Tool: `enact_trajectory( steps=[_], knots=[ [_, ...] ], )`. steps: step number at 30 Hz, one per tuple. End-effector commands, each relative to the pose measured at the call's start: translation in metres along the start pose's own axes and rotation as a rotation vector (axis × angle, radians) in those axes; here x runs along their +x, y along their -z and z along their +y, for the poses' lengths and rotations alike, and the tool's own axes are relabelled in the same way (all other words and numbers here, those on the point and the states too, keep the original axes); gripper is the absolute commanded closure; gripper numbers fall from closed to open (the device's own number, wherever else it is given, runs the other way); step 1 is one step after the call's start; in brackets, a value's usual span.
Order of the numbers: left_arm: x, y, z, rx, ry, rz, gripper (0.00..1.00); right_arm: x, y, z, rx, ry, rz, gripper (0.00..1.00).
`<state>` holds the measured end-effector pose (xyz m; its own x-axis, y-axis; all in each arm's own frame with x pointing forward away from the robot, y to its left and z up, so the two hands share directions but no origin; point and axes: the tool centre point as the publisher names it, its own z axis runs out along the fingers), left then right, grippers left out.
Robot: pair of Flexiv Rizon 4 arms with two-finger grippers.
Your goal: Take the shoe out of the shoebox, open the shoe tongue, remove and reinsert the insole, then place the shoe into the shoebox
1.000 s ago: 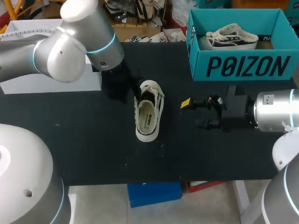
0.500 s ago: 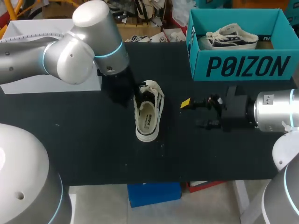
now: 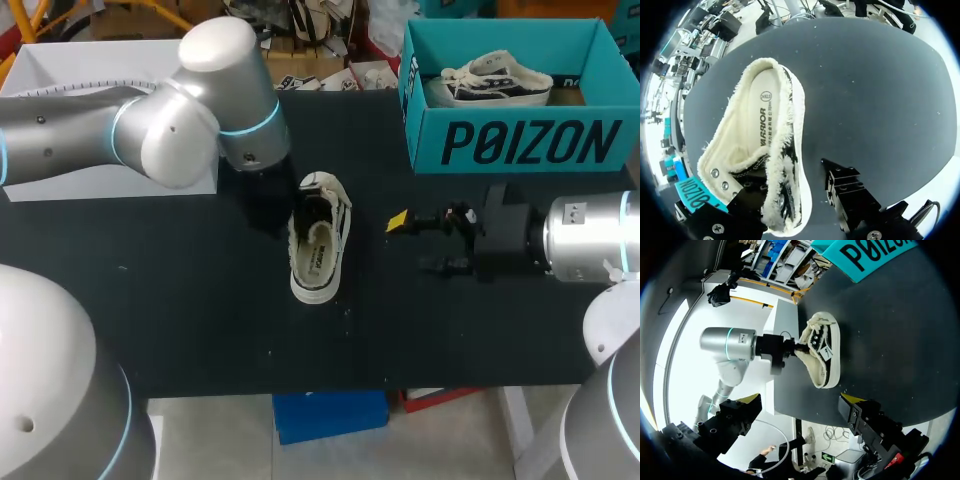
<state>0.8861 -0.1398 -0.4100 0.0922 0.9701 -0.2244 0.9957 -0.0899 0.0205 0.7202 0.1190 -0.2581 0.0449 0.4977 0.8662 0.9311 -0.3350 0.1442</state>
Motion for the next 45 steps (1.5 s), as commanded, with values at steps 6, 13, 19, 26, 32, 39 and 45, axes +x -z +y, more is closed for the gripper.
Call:
enact_trajectory(
  steps=[6, 13, 19, 26, 32, 39, 45],
  knots=[
    [-0.004, -0.012, 0.005, -0.026, -0.019, 0.048, 1.0, 0.0, 0.001, 0.0, 0.001, 0.0, 0.0, 0.0],
    [-0.005, 0.002, 0.007, -0.025, -0.031, 0.042, 1.0, 0.0, 0.001, 0.0, 0.001, 0.0, 0.0, 0.0],
    [-0.007, 0.023, 0.003, 0.019, -0.028, 0.003, 1.0, 0.0, 0.001, 0.0, 0.001, 0.0, 0.0, 0.0],
    [-0.012, 0.066, 0.002, -0.009, -0.024, -0.031, 1.0, 0.0, 0.001, 0.0, 0.001, 0.0, 0.0, 0.0],
    [-0.014, 0.107, 0.005, -0.07, 0.042, -0.083, 1.0, 0.0, 0.001, 0.0, 0.001, 0.0, 0.0, 0.0],
    [0.005, 0.157, 0.02, -0.172, 0.242, -0.209, 1.0, 0.0, 0.001, 0.0, 0.001, 0.0, 0.0, 0.0],
    [0.052, 0.194, 0.037, -0.236, 0.415, -0.289, 1.0, 0.0, 0.001, 0.0, 0.001, 0.0, 0.0, 0.0]
  ],
)
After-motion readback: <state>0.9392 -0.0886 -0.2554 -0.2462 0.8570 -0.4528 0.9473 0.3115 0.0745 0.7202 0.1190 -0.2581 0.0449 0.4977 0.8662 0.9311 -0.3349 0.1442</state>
